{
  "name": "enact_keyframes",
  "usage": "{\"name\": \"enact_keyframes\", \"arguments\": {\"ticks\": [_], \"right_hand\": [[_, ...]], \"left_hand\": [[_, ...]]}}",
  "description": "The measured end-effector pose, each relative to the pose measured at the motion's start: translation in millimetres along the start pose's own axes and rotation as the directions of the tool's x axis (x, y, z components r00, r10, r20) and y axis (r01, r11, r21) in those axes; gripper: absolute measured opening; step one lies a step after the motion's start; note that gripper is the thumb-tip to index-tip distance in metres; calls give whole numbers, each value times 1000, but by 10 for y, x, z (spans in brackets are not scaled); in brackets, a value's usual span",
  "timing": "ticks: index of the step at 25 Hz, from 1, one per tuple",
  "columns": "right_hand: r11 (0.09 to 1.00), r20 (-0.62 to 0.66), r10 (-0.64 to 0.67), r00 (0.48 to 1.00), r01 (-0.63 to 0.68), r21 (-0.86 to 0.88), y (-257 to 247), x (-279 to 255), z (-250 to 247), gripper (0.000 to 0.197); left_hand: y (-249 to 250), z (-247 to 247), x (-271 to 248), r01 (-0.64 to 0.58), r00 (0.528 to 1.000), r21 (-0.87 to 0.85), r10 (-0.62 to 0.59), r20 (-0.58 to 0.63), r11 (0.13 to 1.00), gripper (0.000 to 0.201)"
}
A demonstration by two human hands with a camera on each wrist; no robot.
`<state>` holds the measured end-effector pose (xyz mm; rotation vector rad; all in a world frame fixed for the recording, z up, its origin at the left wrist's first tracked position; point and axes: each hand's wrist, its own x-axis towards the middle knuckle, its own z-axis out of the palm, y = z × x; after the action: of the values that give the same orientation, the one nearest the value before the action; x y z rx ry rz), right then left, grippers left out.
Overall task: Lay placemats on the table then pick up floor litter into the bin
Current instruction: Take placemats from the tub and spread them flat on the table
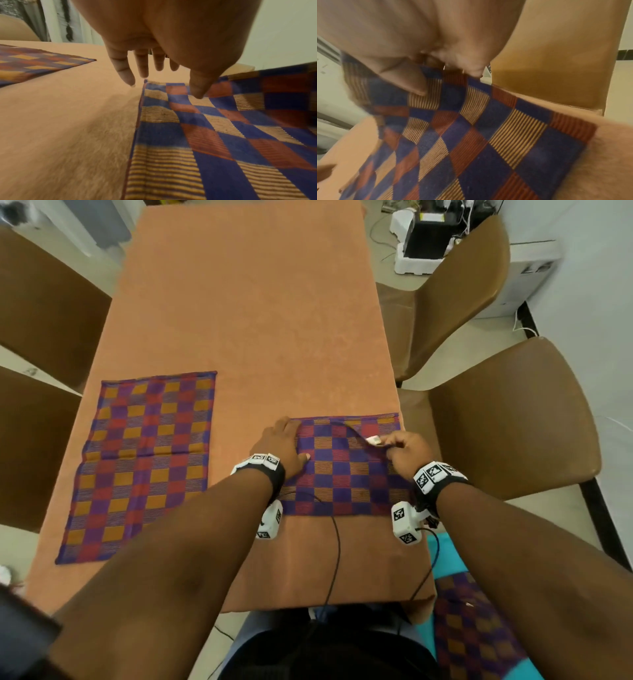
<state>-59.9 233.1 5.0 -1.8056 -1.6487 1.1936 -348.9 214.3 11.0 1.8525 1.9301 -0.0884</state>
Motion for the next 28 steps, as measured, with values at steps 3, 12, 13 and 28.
{"name": "enact_keyframes", "arguments": {"ticks": [3, 12, 13, 28], "right_hand": [[991, 355, 88, 931, -116, 59, -92, -153, -79, 46], [934, 165, 358, 919, -356, -42, -65, 301, -232, 51], [932, 47, 309, 950, -292, -214, -94, 394, -231, 41], [855, 68, 61, 996, -17, -519, -203, 1347, -185, 30]], "left_hand": [[126, -71, 84, -111, 991, 117, 119, -63, 987, 93], [144, -318, 306, -105, 933, -259, 186, 309, 960, 64], [109, -316, 406, -67, 972, -206, 111, 206, 976, 55], [-232, -672, 1339, 11, 994, -3, -11, 108, 1000, 17]]}}
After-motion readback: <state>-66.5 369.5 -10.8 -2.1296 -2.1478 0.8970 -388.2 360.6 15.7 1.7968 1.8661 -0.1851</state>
